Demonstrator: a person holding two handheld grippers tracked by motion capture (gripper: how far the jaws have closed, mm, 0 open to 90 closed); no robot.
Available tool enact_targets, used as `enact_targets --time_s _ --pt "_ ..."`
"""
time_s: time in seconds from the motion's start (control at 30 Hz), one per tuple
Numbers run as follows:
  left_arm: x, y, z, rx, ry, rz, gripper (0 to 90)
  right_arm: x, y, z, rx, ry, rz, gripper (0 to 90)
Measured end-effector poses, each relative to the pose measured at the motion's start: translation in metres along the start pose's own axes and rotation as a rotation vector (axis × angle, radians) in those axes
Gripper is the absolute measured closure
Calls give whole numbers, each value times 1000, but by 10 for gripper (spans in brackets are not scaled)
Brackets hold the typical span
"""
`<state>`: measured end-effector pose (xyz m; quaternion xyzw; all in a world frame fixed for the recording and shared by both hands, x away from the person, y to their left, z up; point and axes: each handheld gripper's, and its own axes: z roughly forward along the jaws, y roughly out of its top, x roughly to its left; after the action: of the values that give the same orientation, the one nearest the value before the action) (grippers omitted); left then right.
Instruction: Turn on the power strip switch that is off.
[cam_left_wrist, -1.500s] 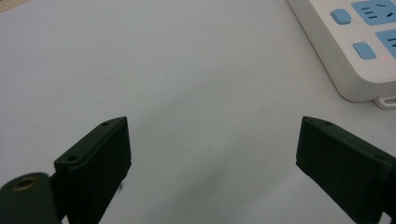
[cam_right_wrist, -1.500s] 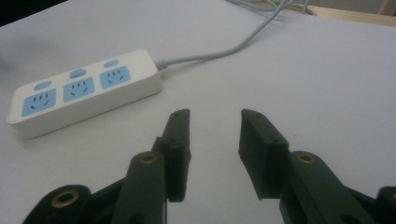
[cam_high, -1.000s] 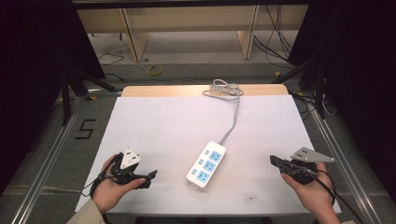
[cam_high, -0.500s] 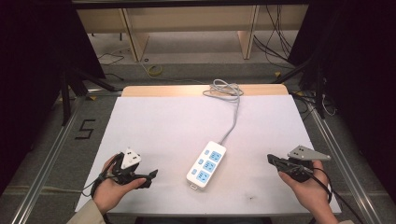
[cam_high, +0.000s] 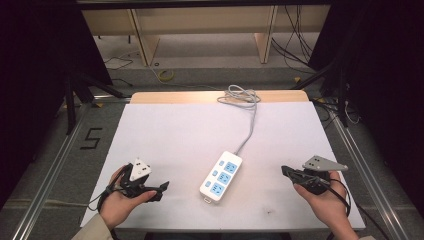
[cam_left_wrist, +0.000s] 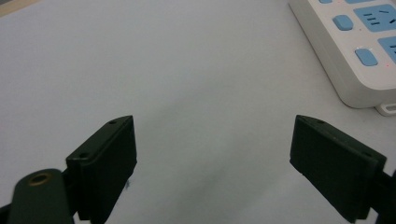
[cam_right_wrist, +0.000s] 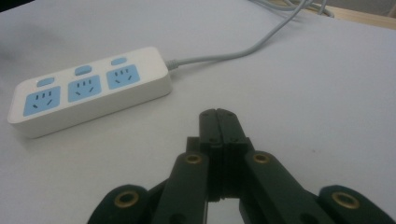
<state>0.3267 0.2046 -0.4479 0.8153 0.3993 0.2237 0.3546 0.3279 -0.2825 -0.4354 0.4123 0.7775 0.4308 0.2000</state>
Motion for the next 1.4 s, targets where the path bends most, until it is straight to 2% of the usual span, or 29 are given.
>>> enact_targets --time_s 0.6,1.4 --pt "-2 0 1 0 -1 4 141 7 5 7 0 26 -1 900" --pt "-3 1 1 0 -1 12 142 15 13 18 8 54 -26 900"
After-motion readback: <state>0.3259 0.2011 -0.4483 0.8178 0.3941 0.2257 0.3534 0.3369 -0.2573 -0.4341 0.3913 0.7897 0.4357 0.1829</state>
